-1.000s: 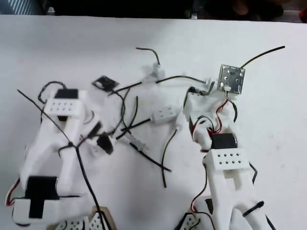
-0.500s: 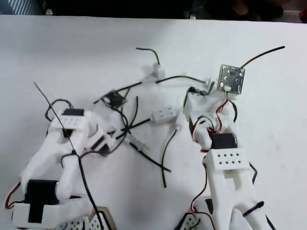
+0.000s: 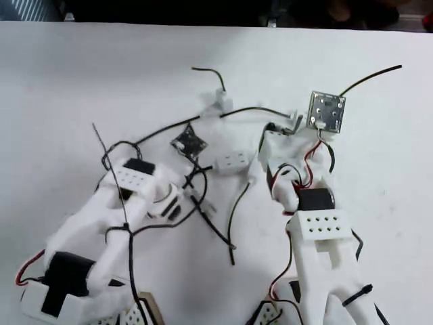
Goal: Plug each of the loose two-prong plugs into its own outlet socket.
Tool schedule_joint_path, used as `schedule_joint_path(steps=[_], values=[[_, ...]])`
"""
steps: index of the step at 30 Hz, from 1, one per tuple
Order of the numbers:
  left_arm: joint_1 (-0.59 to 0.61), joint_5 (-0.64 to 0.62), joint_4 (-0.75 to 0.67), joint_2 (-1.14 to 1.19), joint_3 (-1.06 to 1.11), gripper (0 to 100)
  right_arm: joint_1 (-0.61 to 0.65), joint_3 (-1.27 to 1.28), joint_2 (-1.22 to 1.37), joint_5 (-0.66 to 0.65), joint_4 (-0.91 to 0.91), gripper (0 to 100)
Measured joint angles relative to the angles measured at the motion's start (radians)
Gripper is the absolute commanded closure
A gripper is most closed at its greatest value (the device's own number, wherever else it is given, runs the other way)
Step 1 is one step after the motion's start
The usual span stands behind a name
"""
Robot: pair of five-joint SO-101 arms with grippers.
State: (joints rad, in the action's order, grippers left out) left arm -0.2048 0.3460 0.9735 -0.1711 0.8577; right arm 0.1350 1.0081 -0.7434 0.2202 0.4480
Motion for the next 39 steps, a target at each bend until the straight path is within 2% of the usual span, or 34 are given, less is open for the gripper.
schedule_joint_path(steps=[9, 13, 16, 25, 28, 34, 39], values=[[0.055, -0.040, 0.121, -0.018, -0.086, 68, 0.000, 0.000, 0.000, 0.000, 0.000, 98.1], [0.094, -0.040, 0.140, -0.121, -0.094, 68, 0.000, 0.000, 0.000, -0.005, 0.000, 98.1], [0.130, -0.040, 0.146, -0.259, -0.077, 68, 0.026, 0.000, 0.000, -0.063, 0.002, 98.1], [0.390, -0.048, 0.144, -0.677, 0.103, 68, 0.199, 0.000, 0.000, -0.193, 0.063, 98.1], [0.470, -0.048, 0.089, -0.763, 0.196, 68, 0.270, 0.000, 0.000, -0.242, 0.095, 98.1], [0.555, -0.048, -0.095, -0.813, 0.400, 68, 0.456, 0.000, 0.000, -0.273, 0.193, 98.1], [0.594, -0.080, -0.140, -0.819, 0.431, 68, 0.644, 0.000, 0.032, -0.278, 0.196, 98.1]])
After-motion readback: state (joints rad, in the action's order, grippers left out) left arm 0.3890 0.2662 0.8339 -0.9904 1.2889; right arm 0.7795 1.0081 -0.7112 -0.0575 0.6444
